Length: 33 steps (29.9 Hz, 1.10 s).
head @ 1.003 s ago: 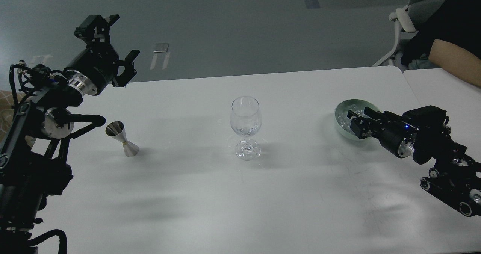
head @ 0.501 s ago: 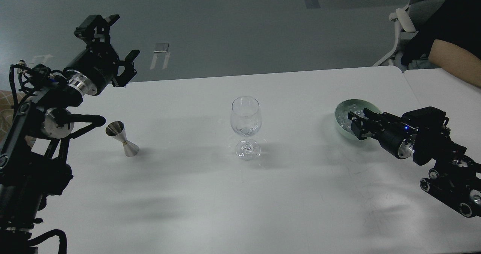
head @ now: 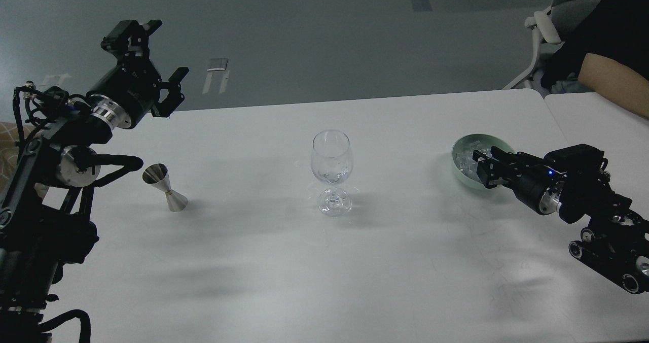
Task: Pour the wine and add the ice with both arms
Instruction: 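Close the right gripper on an ice cube in the bowl, then lift the ice and carry it over the wine glass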
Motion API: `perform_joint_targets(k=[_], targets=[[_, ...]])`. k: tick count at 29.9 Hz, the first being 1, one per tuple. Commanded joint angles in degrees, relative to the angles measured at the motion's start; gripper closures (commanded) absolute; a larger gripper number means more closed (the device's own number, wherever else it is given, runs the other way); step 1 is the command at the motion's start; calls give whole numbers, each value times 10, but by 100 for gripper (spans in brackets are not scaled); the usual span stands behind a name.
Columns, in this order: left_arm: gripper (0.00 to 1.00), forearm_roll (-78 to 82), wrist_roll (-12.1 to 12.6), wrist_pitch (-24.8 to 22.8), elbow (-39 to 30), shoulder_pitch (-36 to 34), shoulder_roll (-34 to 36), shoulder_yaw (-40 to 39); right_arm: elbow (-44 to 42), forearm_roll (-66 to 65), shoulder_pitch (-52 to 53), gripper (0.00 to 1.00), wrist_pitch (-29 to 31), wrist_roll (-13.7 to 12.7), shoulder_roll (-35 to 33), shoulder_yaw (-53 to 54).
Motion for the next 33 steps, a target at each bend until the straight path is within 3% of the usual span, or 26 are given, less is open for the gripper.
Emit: perform_joint_targets(k=[1, 11, 18, 26, 33], targets=[[3, 0, 0, 0, 0, 1, 0, 0, -2, 0, -2, 73, 0, -1, 0, 0], [3, 0, 0, 0, 0, 1, 0, 0, -1, 2, 1, 99, 0, -1, 2, 0], [3, 0, 1, 1, 0, 0, 1, 0, 36, 7, 22, 99, -2, -1, -29, 4], [3, 0, 0, 1, 0, 0, 1, 0, 170, 11, 74, 99, 3, 0, -136, 4], [3, 0, 0, 0, 0, 0, 1, 0, 241, 7, 128, 99, 31, 7, -158, 0]])
